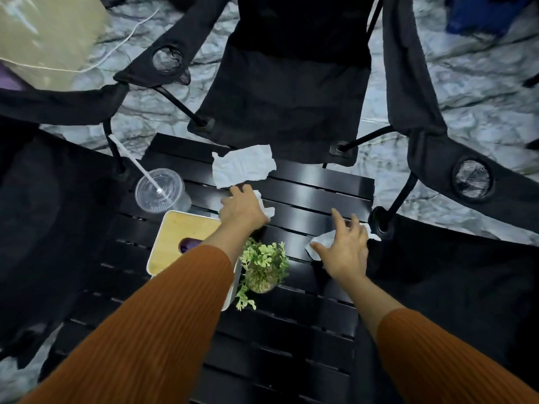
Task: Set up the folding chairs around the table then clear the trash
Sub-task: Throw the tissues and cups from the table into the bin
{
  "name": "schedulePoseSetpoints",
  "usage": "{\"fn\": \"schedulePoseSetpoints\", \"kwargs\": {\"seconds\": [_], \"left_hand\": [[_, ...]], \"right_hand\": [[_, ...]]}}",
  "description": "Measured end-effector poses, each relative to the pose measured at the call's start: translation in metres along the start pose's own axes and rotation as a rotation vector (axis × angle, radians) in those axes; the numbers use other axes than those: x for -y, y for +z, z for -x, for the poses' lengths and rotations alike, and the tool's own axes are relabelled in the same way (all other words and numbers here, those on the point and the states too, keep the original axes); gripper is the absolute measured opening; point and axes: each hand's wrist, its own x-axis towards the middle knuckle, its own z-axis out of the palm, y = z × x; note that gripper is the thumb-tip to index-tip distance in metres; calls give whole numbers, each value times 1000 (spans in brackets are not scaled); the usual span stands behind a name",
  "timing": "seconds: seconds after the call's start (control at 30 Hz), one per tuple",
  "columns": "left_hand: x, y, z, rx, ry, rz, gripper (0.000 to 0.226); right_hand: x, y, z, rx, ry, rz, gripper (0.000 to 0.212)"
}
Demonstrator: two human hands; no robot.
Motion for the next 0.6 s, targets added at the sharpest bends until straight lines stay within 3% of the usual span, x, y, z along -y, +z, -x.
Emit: {"fn": "schedulePoseSetpoints", "kwargs": {"seconds": [0.1,0.2,0.37,0.6], "left_hand": [[-2,4,-8,55,-4,-105,71],[-4,4,-11,7,31,-177,41],[-6,1,-3,-69,141,-184,20],[-5,-25,27,-216,156,348,11]], "right_hand": [[-4,10,-5,-44,24,-43,52],[-8,14,-5,-132,-18,-143,22],[-3,4,-3,-112,34,-299,26],[7,-35,16,-145,-22,-399,23]]}}
